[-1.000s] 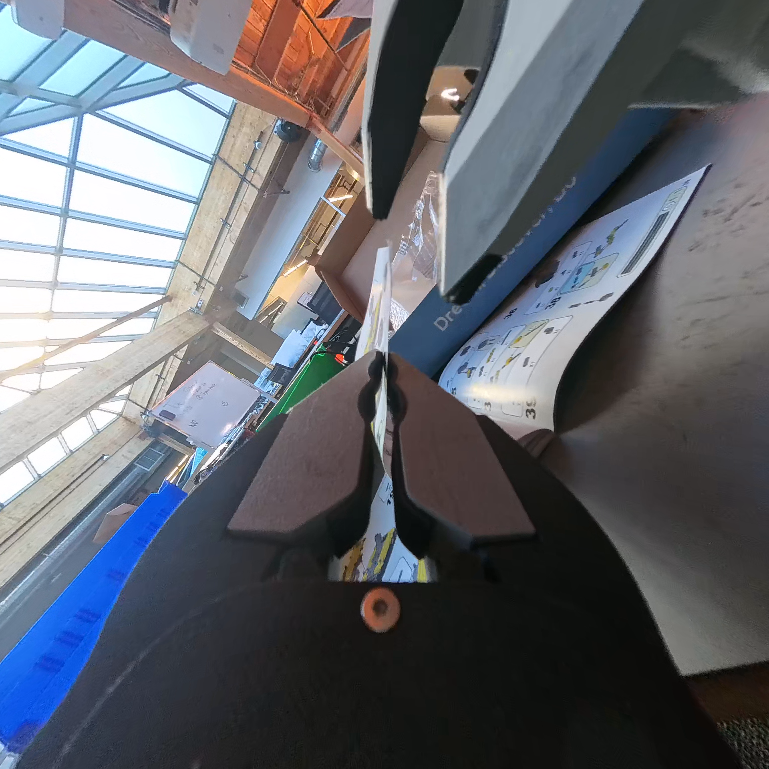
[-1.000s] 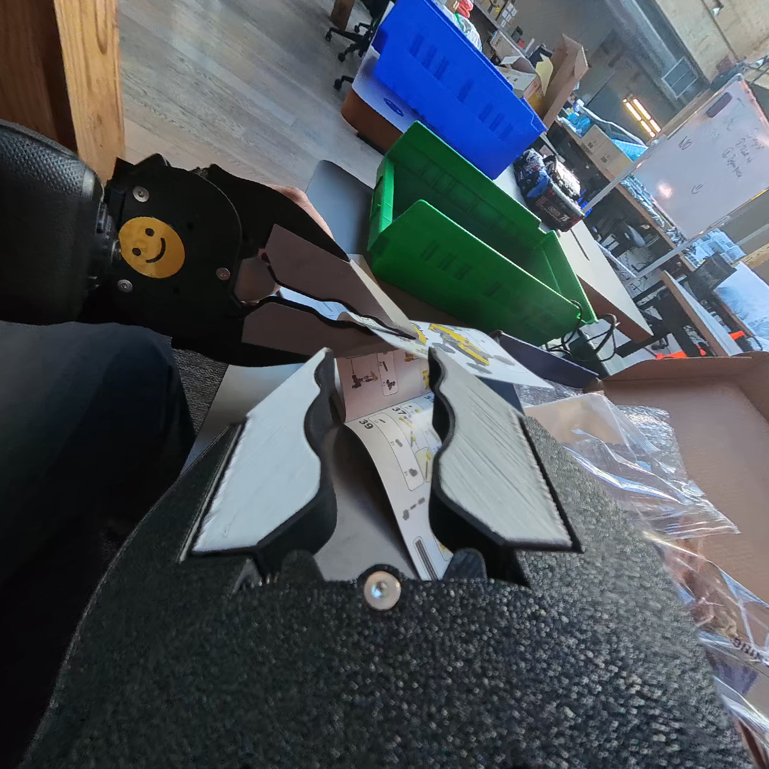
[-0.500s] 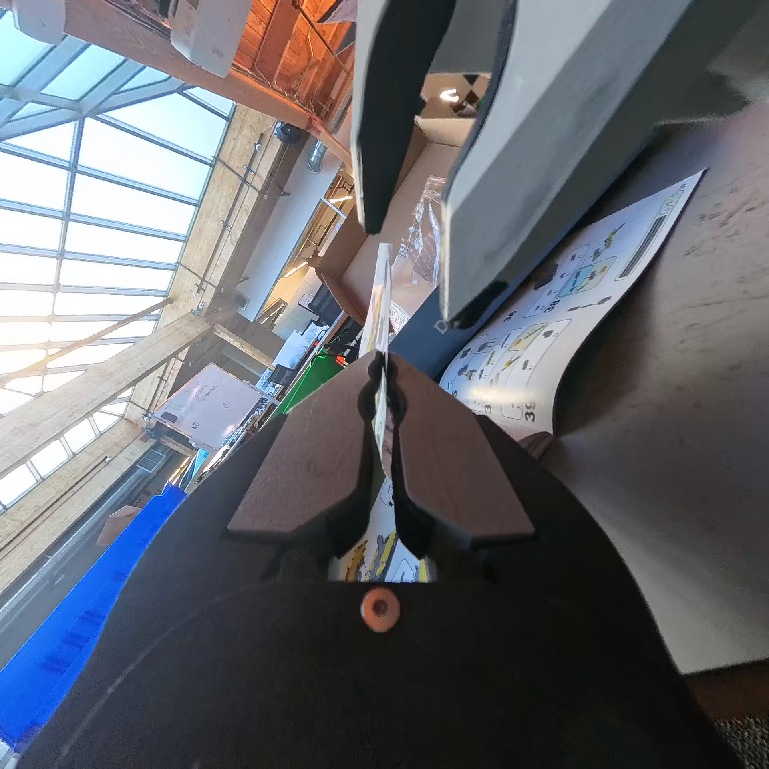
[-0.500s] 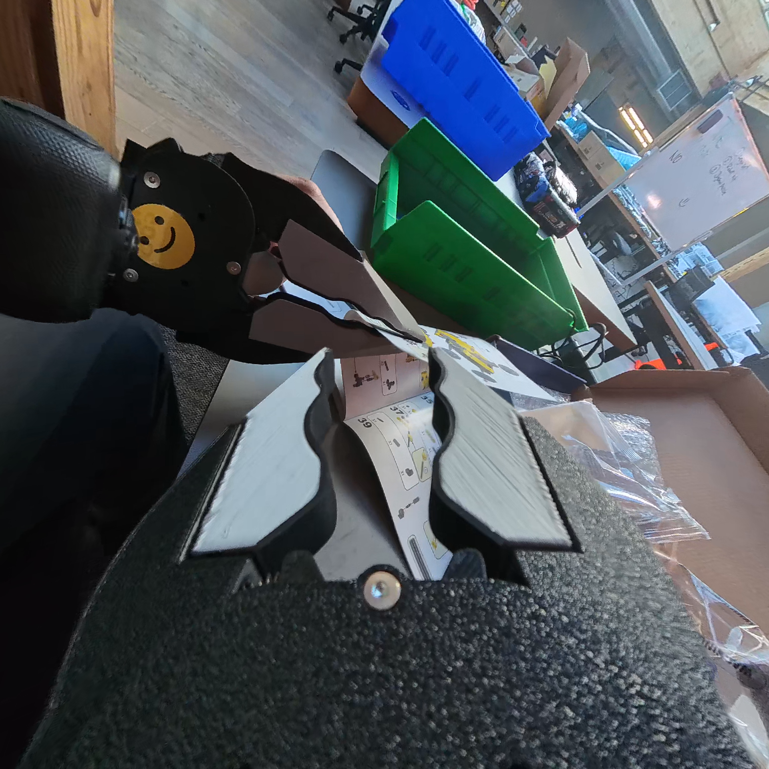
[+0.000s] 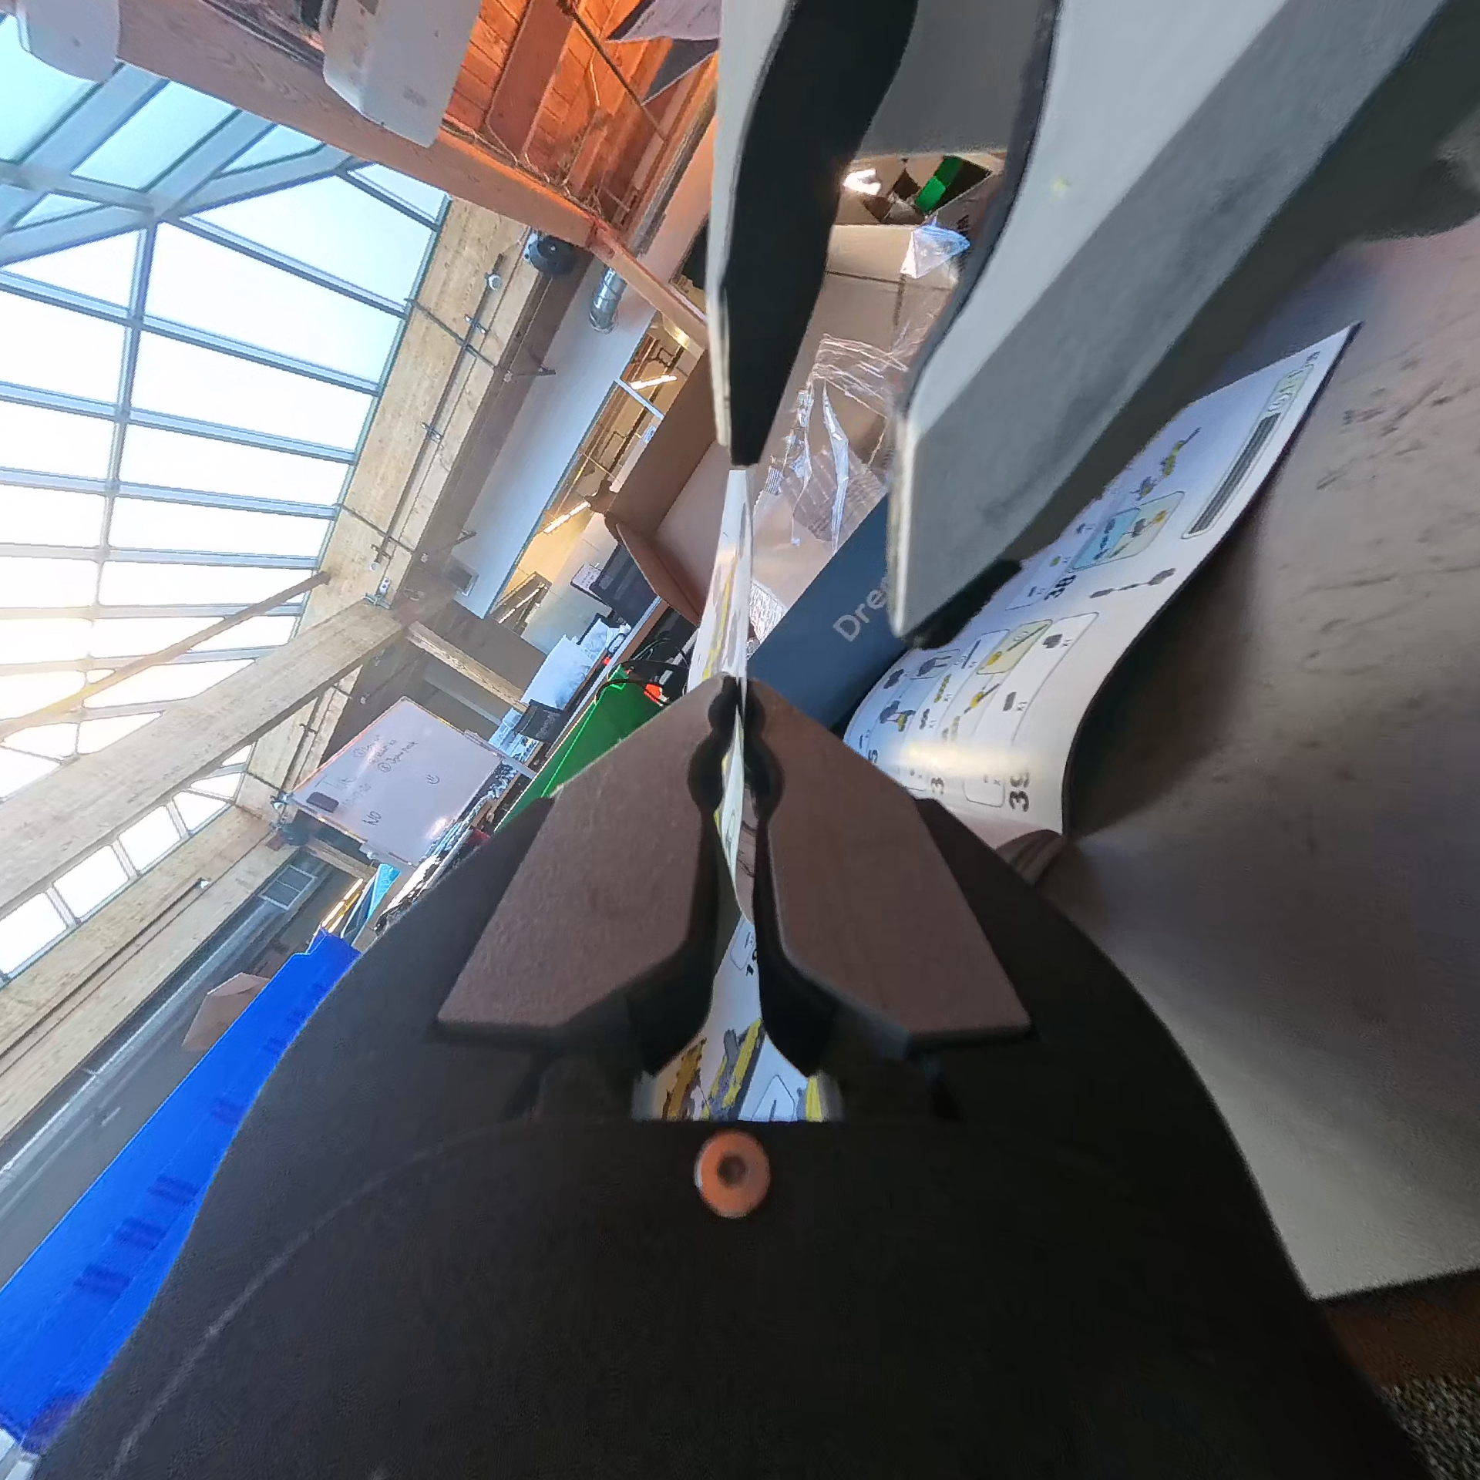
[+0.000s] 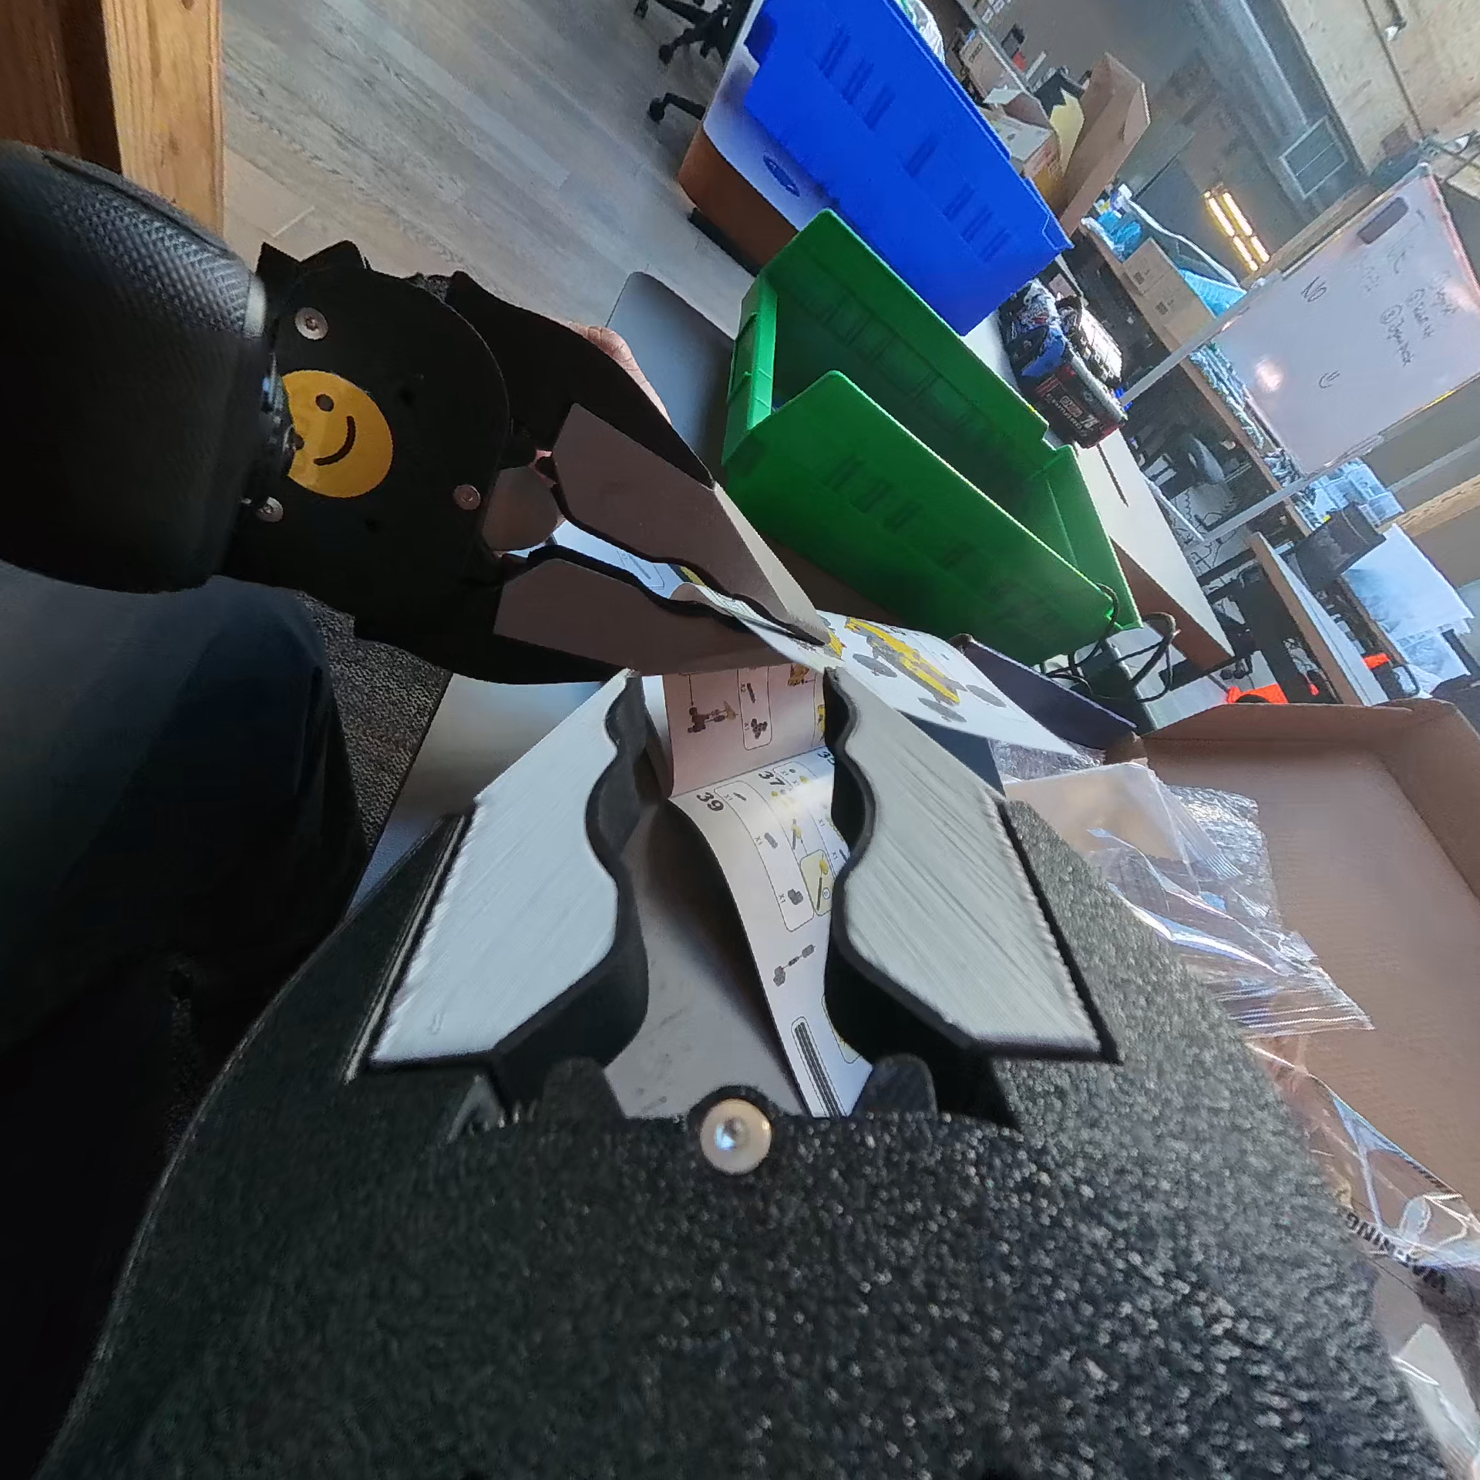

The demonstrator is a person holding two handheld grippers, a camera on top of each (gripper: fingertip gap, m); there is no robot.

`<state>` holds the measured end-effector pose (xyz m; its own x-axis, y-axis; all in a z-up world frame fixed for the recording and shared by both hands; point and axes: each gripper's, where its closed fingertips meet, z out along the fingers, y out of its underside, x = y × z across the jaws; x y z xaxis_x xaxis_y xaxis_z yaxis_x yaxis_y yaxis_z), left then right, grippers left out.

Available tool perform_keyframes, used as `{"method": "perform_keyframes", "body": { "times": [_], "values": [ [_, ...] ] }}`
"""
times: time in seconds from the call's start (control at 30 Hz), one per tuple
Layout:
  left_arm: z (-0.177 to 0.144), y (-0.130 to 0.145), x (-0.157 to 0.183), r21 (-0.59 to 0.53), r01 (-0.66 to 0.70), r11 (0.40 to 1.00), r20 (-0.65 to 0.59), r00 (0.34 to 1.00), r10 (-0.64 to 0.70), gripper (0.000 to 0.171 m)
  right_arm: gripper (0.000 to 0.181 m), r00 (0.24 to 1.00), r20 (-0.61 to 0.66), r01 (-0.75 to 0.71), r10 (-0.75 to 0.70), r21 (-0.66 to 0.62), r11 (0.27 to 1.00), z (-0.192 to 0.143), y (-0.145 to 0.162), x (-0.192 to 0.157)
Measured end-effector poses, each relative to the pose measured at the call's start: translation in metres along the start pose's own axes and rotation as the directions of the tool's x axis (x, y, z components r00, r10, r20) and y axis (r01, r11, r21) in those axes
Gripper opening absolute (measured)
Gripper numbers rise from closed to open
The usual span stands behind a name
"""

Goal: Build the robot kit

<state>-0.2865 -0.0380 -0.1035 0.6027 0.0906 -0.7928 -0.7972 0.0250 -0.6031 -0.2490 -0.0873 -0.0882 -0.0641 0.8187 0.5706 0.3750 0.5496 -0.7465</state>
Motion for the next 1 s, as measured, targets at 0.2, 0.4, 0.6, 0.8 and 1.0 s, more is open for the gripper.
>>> {"method": "perform_keyframes", "body": {
  "times": [0.2,0.4,0.6,0.8,1.0],
  "values": [
    [-0.0001,0.0003,-0.0005,-0.002,0.001,1.000,0.001,1.000,-0.001,0.000,0.045,1.000,0.002,0.006,-0.005,-0.002,1.000,0.0012,-0.0007,-0.0002],
    [-0.0001,0.0000,-0.0004,-0.003,0.000,1.000,0.000,1.000,0.000,0.000,0.044,1.000,0.001,0.005,-0.005,0.002,1.000,0.0000,-0.0010,0.0002],
    [-0.0004,-0.0004,-0.0008,-0.003,0.000,1.000,0.000,1.000,0.000,0.000,0.044,1.000,0.004,0.007,-0.007,0.004,1.000,0.0016,-0.0023,-0.0008],
    [-0.0003,-0.0002,-0.0007,-0.003,-0.001,1.000,-0.001,1.000,0.001,0.000,0.044,1.000,0.009,0.003,-0.003,0.000,1.000,0.0037,-0.0013,-0.0010],
    [-0.0001,0.0006,-0.0003,-0.007,0.004,1.000,-0.006,1.000,-0.004,0.000,0.044,0.999,0.021,-0.035,0.035,0.007,0.999,0.0072,0.0035,-0.0027]
  ]
}}
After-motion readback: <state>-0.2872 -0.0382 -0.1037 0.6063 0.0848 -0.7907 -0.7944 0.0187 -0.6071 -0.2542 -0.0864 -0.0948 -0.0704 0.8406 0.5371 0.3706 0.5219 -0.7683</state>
